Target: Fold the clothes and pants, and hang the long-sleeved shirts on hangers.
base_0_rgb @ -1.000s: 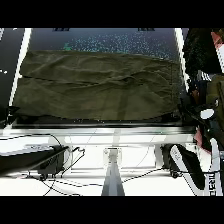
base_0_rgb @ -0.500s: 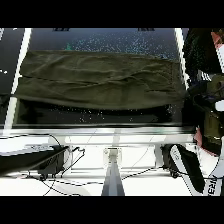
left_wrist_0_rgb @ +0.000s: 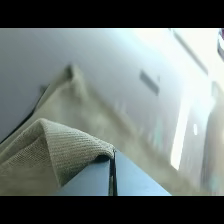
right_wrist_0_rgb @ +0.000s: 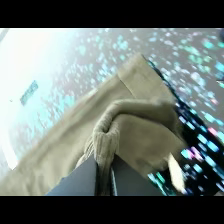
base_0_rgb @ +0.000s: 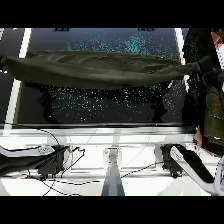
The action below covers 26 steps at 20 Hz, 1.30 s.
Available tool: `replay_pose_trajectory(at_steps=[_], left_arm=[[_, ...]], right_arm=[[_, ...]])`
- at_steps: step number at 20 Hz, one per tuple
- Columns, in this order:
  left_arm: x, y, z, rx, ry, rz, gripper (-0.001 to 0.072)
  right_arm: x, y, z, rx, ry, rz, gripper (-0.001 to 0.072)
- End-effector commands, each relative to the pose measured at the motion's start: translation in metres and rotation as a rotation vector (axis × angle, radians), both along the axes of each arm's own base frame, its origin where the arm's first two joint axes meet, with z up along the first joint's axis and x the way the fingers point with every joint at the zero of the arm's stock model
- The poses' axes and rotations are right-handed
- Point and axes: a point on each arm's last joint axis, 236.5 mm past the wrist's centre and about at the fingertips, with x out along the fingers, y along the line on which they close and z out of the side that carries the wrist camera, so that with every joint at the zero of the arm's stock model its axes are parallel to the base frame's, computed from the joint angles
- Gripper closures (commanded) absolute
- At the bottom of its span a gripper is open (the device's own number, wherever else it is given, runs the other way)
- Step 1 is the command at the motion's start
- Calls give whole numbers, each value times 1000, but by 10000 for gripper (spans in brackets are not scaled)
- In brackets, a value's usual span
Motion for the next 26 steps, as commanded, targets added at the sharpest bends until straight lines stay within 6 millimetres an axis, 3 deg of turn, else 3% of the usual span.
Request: replay_pose_trajectory(at_steps=[1, 4, 8, 11, 12, 13, 14, 15, 16, 18, 20, 22, 24, 26], left_arm=[[50, -12, 4, -27, -46, 96, 688], [75, -24, -19, -43, -21, 49, 688], [92, -28, -42, -53, -3, 40, 688], [104, -24, -39, -33, -26, 58, 687], [107, -22, -32, -26, -40, 60, 669], [109, -22, -24, -15, -54, 53, 469], [110, -21, -13, 20, -71, 36, 92], [109, -22, -3, 83, -81, 4, 26], [106, -25, 5, 146, -82, -40, 26], [94, -30, 10, 209, -48, -115, 26], [70, -31, -3, 162, 55, -171, 52], [30, -23, -41, 19, 259, -161, 86], [-28, -11, -84, -42, 515, -159, 141], [-64, -14, -108, -114, 617, -176, 142]], right_arm=[[59, -9, -20, 81, -21, -62, 693], [104, -20, -27, 83, -25, -60, 693], [156, -22, -35, 122, -62, -77, 692], [185, -23, -43, 184, -125, -135, 691], [190, -23, -45, 172, -140, -134, 649], [192, -23, -47, 150, -140, -124, 362], [191, -20, -46, 54, -127, -59, 209], [190, -14, -44, -79, -99, 44, 207], [188, -7, -41, -173, -73, 127, 185], [181, 3, -35, -263, -36, 227, 160], [174, 6, -31, -278, -13, 254, 160], [169, 8, -26, -285, -2, 267, 161], [166, 9, -23, -293, 4, 277, 162], [165, 9, -23, -300, 8, 282, 163]])
